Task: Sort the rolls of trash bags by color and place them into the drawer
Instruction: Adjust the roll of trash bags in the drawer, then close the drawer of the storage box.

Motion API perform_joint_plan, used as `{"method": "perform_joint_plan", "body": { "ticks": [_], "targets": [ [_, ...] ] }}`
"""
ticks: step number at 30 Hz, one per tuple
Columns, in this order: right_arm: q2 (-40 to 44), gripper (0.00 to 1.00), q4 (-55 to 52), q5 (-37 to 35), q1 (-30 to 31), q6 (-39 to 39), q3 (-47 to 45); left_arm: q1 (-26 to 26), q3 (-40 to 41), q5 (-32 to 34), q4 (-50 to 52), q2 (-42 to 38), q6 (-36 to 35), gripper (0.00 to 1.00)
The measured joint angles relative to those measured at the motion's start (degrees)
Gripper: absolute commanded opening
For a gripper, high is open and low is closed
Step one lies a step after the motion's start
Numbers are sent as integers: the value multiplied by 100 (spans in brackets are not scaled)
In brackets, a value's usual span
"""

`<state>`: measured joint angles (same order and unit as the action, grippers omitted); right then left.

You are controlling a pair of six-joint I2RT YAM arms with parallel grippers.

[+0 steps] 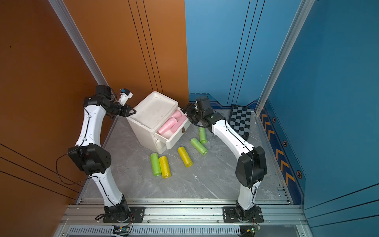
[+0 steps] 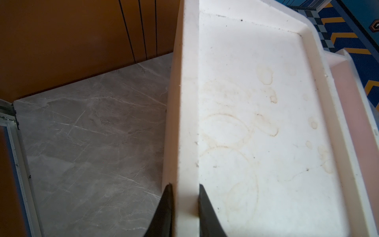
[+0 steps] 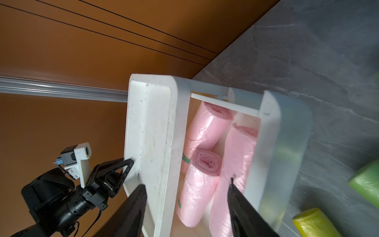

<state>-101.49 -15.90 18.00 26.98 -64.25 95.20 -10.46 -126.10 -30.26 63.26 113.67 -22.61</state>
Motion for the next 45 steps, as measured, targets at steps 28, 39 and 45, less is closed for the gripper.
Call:
{"method": "perform_joint_plan", "body": {
  "ticks": [28, 39, 45],
  "targets": [
    [-160, 64, 811, 597, 245, 286, -1235, 0, 48, -2, -33, -33, -2, 0],
    [-485, 66, 807, 581, 444, 72, -820, -107, 55, 70, -50, -48, -7, 0],
    [-376, 58, 1075, 562, 516, 96, -962, -107, 57, 90, -48, -55, -7, 0]
  ]
}}
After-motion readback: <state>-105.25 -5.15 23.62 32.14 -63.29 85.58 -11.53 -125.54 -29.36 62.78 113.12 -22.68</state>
